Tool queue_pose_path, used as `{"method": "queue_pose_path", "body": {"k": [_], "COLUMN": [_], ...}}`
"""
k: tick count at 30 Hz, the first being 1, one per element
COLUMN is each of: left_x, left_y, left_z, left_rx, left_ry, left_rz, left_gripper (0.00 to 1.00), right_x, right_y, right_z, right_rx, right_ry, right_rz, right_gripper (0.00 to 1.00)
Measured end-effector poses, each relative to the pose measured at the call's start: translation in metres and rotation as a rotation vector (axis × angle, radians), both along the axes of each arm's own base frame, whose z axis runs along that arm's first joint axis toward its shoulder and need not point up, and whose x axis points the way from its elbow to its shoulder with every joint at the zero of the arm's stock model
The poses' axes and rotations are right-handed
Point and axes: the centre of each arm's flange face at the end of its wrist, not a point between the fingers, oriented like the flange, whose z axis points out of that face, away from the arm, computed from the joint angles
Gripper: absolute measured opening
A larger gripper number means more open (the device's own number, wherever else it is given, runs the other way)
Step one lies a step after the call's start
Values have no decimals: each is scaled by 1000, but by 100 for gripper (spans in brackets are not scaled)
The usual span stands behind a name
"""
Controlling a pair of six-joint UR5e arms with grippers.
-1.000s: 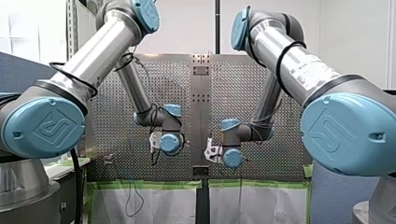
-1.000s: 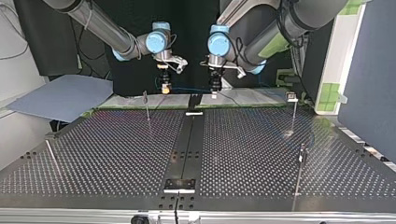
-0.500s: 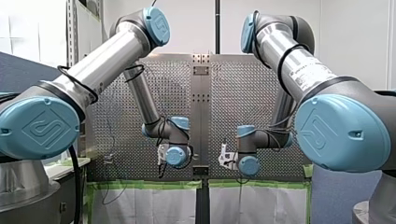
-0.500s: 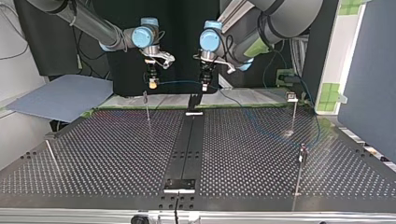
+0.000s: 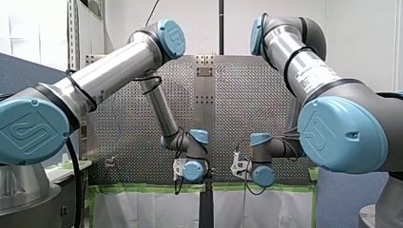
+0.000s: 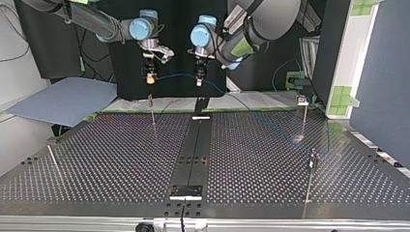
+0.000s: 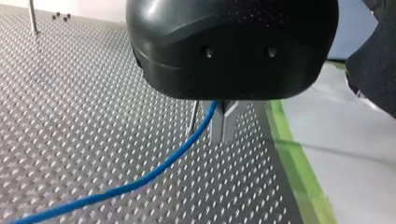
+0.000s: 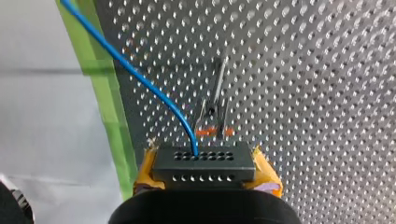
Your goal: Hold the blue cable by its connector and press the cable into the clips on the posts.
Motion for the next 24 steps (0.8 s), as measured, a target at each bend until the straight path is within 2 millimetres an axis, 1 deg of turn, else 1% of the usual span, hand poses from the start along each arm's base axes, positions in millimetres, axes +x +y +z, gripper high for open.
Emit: {"method": "queue_pose_path", "body": {"k": [5, 13, 15, 18, 22, 24], "left_x": [-8, -8, -10, -12, -10, -8], "left_y": [-20, -36, -43, -54, -66, -73], "left_z": [-14, -36, -40, -41, -37, -33], "left_rx": [-2, 7, 8, -2, -10, -16], "left_ry": [-1, 5, 8, 4, -1, -8], "left_rz": [-27, -48, -55, -55, -53, -49], "left_gripper": [0, 0, 0, 0, 0, 0], "right_x": [-21, -50, -54, -60, -67, -69], "right_y": [2, 4, 0, -11, -32, -38], "right_z": [-5, -10, -9, -7, -3, -2], "right_rx": [5, 9, 1, -13, -33, -39], "right_ry": [-10, -40, -43, -52, -66, -71], "right_rz": [-5, -9, -9, -9, -6, 2], "right_gripper": [0, 0, 0, 0, 0, 0]}}
